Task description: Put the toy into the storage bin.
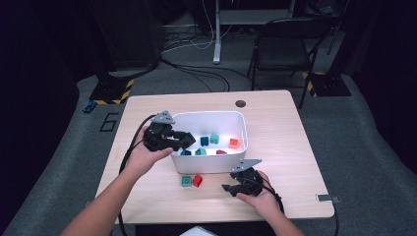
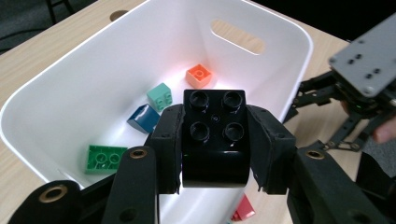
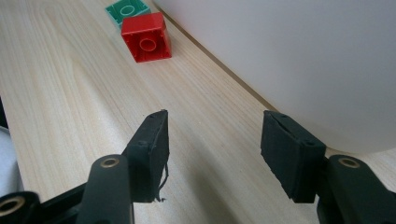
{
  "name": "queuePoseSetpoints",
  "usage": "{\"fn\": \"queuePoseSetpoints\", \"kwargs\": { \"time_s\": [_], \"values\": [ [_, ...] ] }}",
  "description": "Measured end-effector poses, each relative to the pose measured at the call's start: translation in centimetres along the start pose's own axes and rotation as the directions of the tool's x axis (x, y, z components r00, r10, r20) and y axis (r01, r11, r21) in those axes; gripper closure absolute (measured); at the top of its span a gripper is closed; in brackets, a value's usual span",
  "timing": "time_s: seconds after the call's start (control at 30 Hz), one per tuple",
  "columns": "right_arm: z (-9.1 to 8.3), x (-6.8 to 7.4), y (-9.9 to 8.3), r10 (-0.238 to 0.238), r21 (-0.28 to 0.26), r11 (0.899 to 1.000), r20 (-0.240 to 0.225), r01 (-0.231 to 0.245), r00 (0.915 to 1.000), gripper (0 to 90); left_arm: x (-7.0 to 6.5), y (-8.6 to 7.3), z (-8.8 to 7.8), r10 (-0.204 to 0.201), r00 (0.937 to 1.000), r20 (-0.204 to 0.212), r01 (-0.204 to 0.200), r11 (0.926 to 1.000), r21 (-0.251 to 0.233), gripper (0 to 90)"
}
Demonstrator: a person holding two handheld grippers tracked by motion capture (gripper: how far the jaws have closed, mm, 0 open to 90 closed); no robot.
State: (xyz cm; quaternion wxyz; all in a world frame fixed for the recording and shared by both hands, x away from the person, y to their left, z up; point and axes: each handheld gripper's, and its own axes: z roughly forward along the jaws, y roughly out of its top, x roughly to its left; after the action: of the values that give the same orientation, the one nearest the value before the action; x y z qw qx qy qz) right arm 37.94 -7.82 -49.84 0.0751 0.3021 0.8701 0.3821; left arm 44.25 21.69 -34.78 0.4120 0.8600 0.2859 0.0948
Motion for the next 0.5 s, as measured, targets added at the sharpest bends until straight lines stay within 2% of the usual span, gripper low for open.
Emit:
{"fn": "queuePoseSetpoints", "kwargs": {
  "time_s": [0.13, 0.23, 0.5],
  "values": [
    [0.0, 0.0, 0.0, 0.001, 0.001, 1.0, 0.0, -0.001, 1.0, 41.5, 0.6, 0.5, 1.0, -0.009, 1.0, -0.005, 0.009, 0.9998, 0.015, 58.3],
    [0.0, 0.0, 0.0, 0.001, 0.0, 1.0, 0.0, -0.001, 1.0, 41.5, 1.2, 1.2, 2.4, -0.023, 0.9997, -0.003, 0.023, 0.9995, 0.02, 58.3],
    [0.0, 0.0, 0.0, 0.006, 0.0, 1.0, -0.002, -0.006, 1.0, 41.5, 1.8, 2.7, 4.7, -0.02, 0.9998, 0.005, 0.019, 0.9995, 0.024, 58.3]
  ]
}}
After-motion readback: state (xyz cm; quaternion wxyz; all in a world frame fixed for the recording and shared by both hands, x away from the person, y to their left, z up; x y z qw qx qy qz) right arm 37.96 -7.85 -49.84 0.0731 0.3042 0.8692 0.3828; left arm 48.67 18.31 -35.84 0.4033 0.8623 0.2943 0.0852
